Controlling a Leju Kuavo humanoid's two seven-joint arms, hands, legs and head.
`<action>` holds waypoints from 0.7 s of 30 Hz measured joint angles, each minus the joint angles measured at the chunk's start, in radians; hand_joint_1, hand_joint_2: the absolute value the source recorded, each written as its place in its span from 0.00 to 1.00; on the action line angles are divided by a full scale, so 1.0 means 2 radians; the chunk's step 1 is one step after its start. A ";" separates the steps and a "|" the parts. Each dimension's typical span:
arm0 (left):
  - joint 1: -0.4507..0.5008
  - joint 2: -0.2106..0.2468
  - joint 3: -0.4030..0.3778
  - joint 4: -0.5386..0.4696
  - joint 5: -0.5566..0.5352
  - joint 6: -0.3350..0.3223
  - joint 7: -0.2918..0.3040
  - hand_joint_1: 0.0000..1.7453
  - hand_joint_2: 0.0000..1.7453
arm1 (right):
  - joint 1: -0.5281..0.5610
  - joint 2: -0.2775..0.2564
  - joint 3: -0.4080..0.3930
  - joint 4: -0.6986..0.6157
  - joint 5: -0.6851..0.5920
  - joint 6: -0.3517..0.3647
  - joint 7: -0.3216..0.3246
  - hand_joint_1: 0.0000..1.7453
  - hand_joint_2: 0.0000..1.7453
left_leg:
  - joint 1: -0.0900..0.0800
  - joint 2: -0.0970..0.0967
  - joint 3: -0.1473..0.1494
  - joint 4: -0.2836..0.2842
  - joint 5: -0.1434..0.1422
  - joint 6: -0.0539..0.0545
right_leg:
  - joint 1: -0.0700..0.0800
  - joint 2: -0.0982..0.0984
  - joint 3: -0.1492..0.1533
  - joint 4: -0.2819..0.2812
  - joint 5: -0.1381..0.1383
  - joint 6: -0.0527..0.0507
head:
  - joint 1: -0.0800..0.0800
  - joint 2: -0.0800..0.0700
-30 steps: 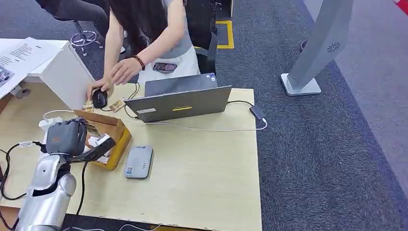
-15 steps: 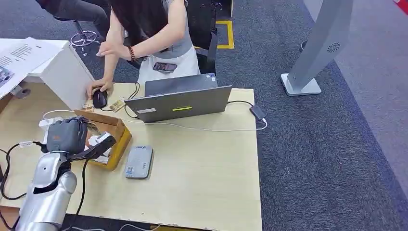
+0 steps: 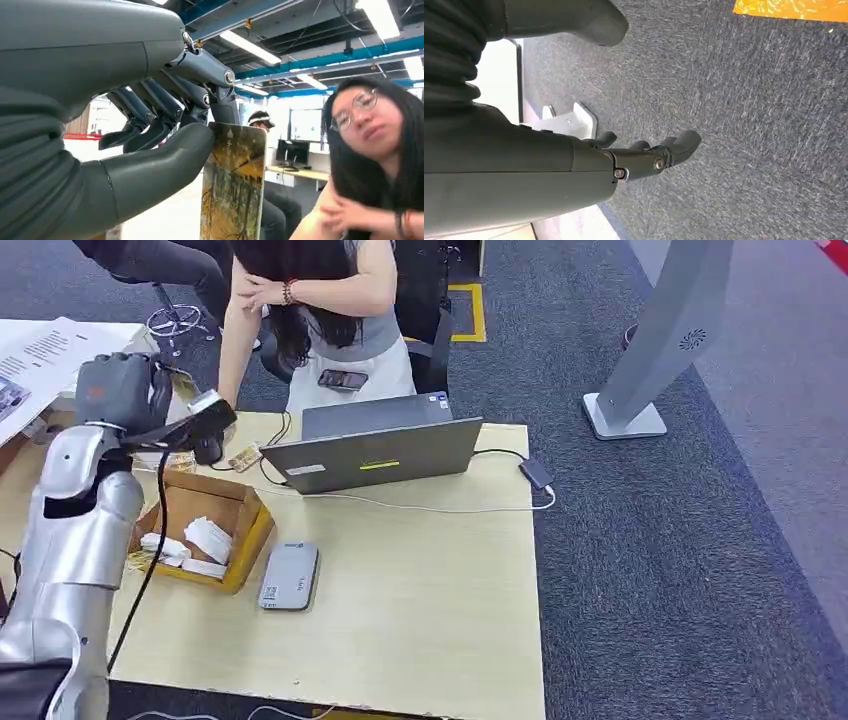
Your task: Pass the card to the sensor for recognition and then transmit it.
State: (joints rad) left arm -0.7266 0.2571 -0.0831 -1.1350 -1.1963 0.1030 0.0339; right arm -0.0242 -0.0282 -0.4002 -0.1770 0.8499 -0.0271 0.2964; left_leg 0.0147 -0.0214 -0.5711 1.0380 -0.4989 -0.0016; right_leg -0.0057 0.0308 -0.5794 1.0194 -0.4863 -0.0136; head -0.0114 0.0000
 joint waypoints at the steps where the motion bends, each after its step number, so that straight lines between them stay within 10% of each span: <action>1: -0.012 0.001 -0.003 0.008 0.000 -0.002 0.001 1.00 1.00 | 0.000 0.000 -0.001 0.000 0.000 0.000 0.000 0.00 1.00 | 0.000 0.000 0.000 0.000 0.000 0.000 | 0.000 0.000 0.000 0.000 0.000 0.000 | 0.000 0.000; 21: -0.052 0.002 -0.030 0.069 -0.002 0.013 0.003 1.00 1.00 | -0.002 0.000 -0.004 0.000 0.005 0.005 0.001 0.00 1.00 | 0.000 0.000 0.000 0.000 0.000 0.000 | 0.000 0.000 0.000 0.000 0.000 0.000 | 0.000 0.000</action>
State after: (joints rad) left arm -0.8316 0.2621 -0.1427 -0.9972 -1.1994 0.1286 0.0397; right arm -0.0273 -0.0282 -0.4089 -0.1778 0.8595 -0.0164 0.2976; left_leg 0.0145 -0.0213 -0.5712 1.0381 -0.4989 -0.0016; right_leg -0.0060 0.0311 -0.5796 1.0194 -0.4864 -0.0136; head -0.0118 0.0000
